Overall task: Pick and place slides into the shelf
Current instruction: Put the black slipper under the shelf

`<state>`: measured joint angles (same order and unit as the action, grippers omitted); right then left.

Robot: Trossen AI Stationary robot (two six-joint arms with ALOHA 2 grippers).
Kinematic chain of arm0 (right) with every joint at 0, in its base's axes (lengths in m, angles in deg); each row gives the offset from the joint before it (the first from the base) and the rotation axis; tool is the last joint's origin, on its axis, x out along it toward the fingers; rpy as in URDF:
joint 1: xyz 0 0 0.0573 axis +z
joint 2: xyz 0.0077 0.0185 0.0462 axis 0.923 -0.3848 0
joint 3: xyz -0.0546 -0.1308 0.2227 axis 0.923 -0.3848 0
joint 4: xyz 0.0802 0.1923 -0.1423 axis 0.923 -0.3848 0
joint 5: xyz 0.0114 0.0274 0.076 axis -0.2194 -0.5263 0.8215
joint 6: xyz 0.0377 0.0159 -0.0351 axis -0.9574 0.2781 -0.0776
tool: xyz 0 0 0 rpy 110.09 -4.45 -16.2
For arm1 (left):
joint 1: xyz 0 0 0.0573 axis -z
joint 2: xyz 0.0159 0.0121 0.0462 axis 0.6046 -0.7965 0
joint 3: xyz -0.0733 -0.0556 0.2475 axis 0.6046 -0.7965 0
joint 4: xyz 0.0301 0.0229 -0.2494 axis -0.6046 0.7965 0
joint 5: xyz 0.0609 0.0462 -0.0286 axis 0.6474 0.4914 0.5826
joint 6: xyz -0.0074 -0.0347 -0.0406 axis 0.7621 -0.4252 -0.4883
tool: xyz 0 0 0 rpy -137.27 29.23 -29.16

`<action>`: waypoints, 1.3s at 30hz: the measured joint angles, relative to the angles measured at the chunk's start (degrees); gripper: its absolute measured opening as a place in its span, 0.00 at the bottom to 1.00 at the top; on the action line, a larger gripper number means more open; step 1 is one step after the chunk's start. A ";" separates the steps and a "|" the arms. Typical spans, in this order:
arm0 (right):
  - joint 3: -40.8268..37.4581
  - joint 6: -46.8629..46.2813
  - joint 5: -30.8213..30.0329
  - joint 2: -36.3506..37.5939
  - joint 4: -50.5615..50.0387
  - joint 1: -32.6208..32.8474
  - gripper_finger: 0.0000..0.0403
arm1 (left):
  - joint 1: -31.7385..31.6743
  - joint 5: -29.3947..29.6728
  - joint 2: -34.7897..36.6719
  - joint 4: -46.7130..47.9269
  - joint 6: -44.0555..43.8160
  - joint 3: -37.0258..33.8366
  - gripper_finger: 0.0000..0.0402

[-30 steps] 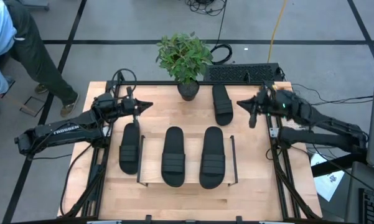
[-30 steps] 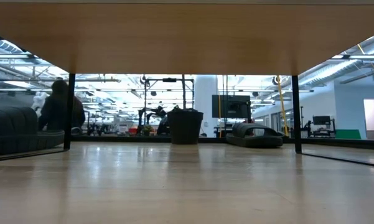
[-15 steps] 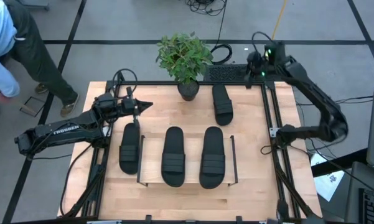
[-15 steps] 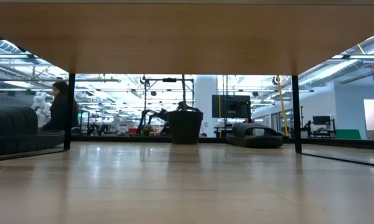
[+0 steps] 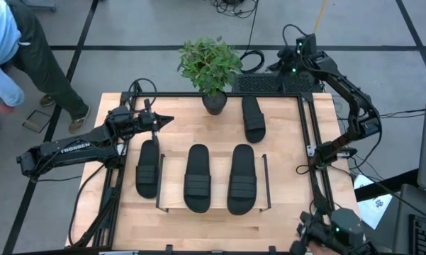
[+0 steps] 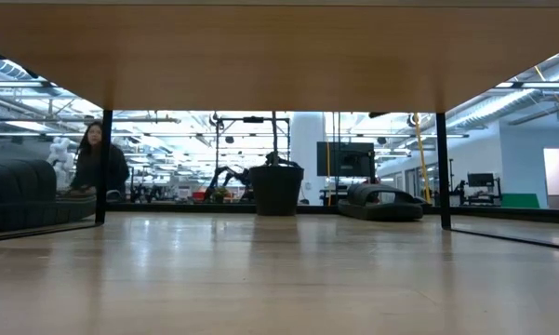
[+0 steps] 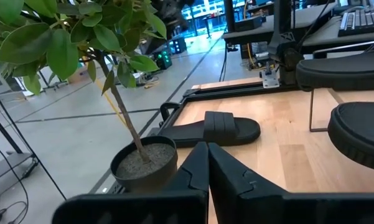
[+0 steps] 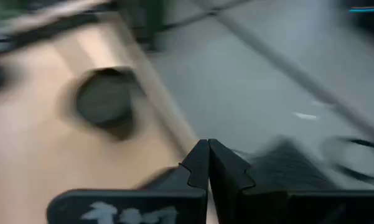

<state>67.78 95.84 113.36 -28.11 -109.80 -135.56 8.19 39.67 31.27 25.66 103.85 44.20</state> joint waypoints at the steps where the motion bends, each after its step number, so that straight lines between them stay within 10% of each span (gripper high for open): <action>1: 0.00 -0.55 -3.41 0.19 0.79 0.15 0.00 | 0.00 0.00 0.02 -0.04 0.00 0.00 0.01; 15: 17.22 4.62 7.89 -14.61 -13.99 -3.23 0.00 | 0.00 0.02 0.00 -0.07 -1.46 0.00 0.06; 29: 37.50 43.57 16.94 -34.56 -56.09 -3.66 0.00 | 0.00 8.79 0.02 3.70 8.68 0.00 0.03; 39: 37.59 34.56 16.80 -35.05 -56.35 -3.05 0.25 | 0.00 10.12 0.02 3.08 4.10 0.00 0.09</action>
<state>105.37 130.40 130.16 -63.16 -166.15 -138.61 8.19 49.79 31.29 28.73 107.95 44.20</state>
